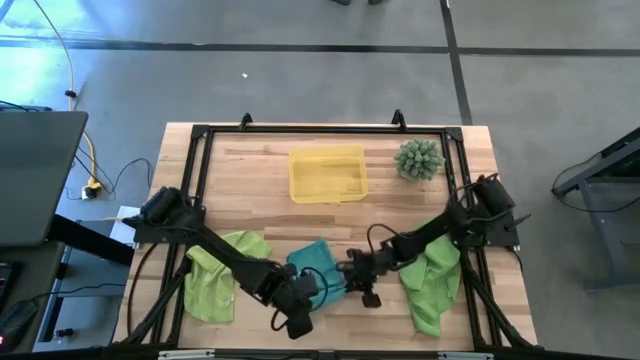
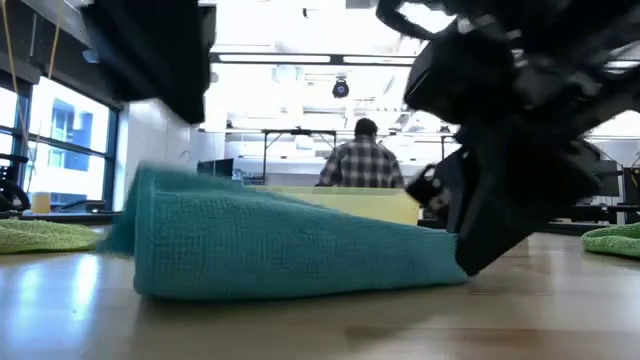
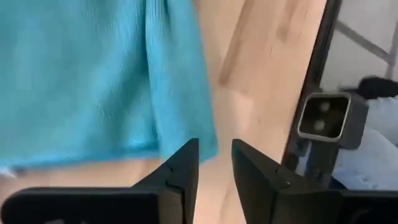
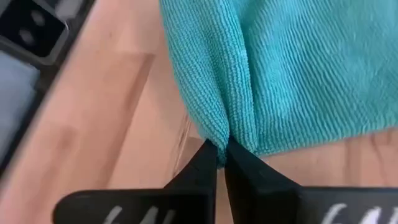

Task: Roll microfiber towels into tight, uniform cylinder then place into a basket
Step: Roll the blue microfiber cloth

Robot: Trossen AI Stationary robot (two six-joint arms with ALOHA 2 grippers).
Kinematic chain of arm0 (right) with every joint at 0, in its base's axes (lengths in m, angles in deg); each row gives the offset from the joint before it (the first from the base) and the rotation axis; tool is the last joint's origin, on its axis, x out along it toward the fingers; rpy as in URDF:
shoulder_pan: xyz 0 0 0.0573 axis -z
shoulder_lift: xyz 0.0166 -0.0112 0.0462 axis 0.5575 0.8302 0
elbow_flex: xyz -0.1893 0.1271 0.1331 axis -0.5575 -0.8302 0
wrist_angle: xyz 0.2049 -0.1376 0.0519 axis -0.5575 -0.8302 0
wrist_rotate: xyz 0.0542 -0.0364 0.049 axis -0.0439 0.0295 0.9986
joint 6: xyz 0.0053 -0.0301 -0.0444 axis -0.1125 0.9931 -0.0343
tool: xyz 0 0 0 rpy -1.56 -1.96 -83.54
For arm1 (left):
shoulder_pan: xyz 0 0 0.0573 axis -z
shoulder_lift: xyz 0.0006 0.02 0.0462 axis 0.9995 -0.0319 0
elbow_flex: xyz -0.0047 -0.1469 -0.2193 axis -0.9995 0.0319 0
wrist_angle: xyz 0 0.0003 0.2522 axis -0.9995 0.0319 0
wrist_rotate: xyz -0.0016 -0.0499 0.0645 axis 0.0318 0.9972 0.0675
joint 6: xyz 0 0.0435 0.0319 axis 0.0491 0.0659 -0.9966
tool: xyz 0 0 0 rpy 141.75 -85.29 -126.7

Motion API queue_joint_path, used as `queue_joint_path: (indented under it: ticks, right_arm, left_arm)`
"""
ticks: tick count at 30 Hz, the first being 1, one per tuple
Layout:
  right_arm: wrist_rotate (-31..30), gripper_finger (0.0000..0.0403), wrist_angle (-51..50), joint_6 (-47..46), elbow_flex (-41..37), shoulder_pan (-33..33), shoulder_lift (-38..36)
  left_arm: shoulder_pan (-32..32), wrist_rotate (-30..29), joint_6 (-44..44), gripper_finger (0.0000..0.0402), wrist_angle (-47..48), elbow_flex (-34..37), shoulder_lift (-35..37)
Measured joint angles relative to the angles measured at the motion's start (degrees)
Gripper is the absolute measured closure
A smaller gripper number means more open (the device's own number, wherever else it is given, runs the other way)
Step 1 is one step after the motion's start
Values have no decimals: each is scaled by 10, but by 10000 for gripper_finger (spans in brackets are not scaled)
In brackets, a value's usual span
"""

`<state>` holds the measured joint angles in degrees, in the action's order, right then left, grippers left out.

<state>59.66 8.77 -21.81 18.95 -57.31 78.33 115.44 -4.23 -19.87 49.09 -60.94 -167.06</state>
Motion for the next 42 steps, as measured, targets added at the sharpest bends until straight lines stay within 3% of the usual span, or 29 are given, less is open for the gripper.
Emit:
queue_joint_path:
  ticks: [5,11,20,26,37,42]
  right_arm:
    - [115,400,6,-77,-2,48,2]
    - [171,400,11,-150,-2,88,1]
    - [168,400,15,-190,-2,99,1]
    - [166,400,19,-196,-2,98,2]
    - [166,400,23,-195,-2,98,2]
    - [166,400,23,-193,-2,98,2]
  left_arm:
    - [21,-112,-64,313,-29,-1,-7]
    - [25,-132,-137,289,-42,-1,-25]
    - [24,-140,-179,226,-28,-1,-57]
    - [24,-174,-151,211,17,-1,-60]
    - [24,-124,-111,216,-15,-1,-100]
    - [24,-138,-65,269,-12,-1,-100]
